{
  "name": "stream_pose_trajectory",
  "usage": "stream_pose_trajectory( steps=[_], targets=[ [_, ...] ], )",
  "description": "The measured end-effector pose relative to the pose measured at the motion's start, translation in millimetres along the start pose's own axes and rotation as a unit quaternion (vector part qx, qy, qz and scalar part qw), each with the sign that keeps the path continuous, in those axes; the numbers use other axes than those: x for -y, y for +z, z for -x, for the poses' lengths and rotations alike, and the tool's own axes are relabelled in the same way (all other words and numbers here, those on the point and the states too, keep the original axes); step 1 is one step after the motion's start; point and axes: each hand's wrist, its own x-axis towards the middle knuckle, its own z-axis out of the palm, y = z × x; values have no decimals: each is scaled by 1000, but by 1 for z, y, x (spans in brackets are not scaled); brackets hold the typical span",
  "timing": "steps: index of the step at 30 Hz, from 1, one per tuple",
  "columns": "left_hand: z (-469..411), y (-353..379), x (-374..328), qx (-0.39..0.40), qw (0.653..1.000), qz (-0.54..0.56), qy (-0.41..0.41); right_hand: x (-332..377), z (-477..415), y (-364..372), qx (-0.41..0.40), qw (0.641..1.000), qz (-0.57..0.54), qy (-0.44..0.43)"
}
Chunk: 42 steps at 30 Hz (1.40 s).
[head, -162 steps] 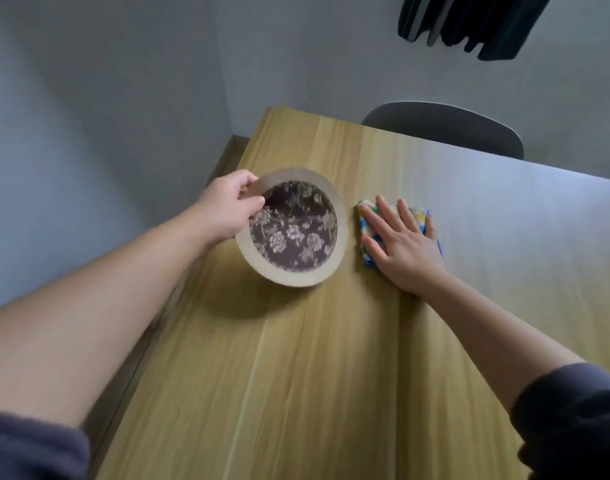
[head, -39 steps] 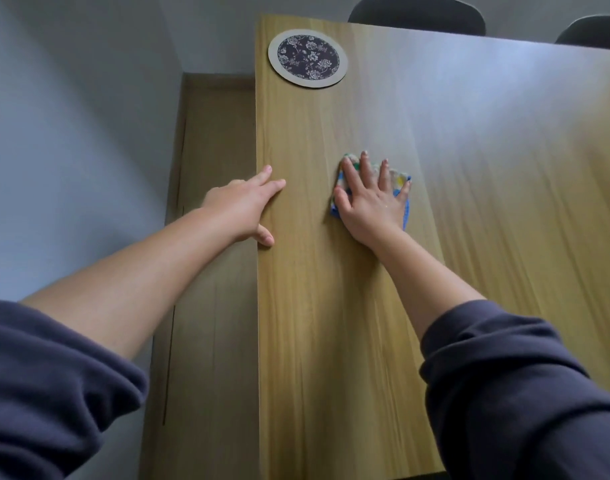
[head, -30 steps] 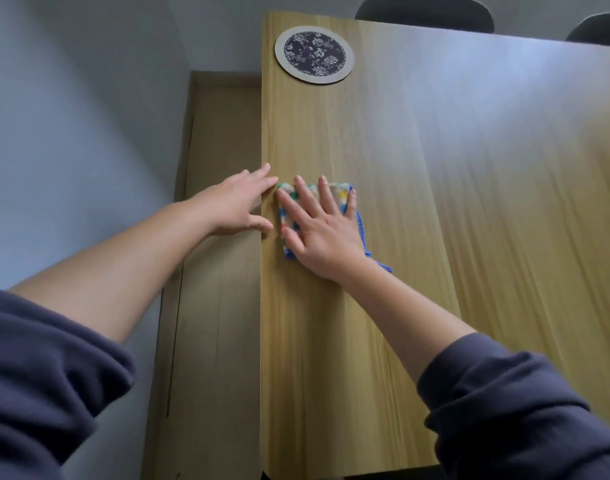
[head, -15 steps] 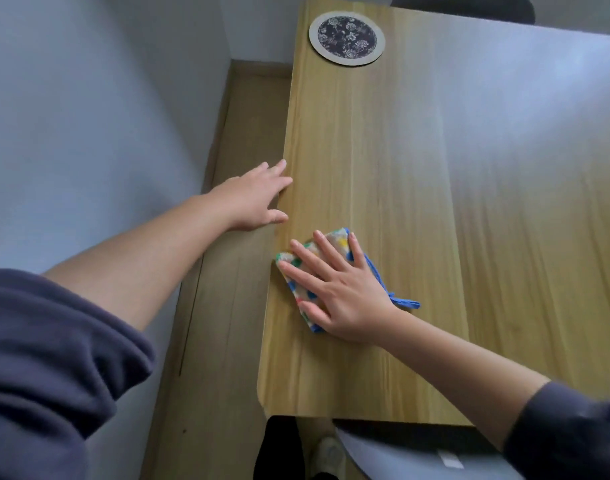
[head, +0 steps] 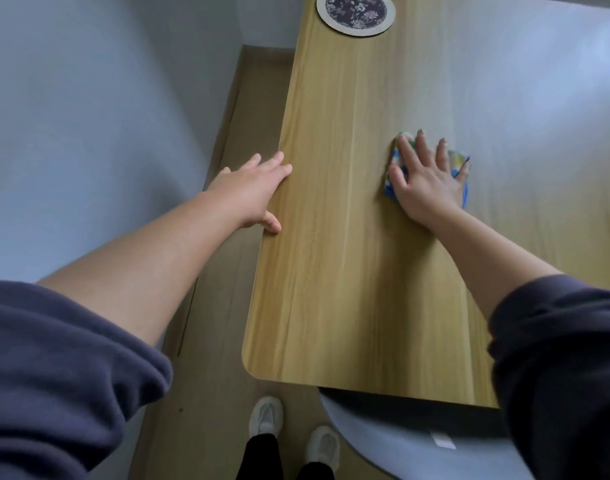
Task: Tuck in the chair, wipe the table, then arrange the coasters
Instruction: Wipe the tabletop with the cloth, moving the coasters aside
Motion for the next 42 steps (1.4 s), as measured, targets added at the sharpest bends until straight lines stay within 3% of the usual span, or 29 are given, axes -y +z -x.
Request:
stream_pose_trajectory(
  steps=[3, 14, 22, 29, 37, 42],
  targets=[
    [-2, 1, 0, -3, 1000, -5, 2, 23, -2, 4, -10, 999, -5, 32],
    [4, -7, -6, 2, 1000, -23, 4, 95, 184, 33, 14, 980, 28, -195],
    [7, -12, -8, 19, 999, -27, 8, 135, 223, 46, 11, 960, 31, -276],
    [7, -14, -9, 22, 999, -48, 4, 149, 189, 44, 7, 987, 1, -158],
    [11, -17, -12, 29, 998, -54, 0, 127, 194, 44, -2, 991, 0, -133],
    [16, -18, -13, 31, 998, -52, -4, 44, 201, 34, 2, 999, 5, 52]
  ],
)
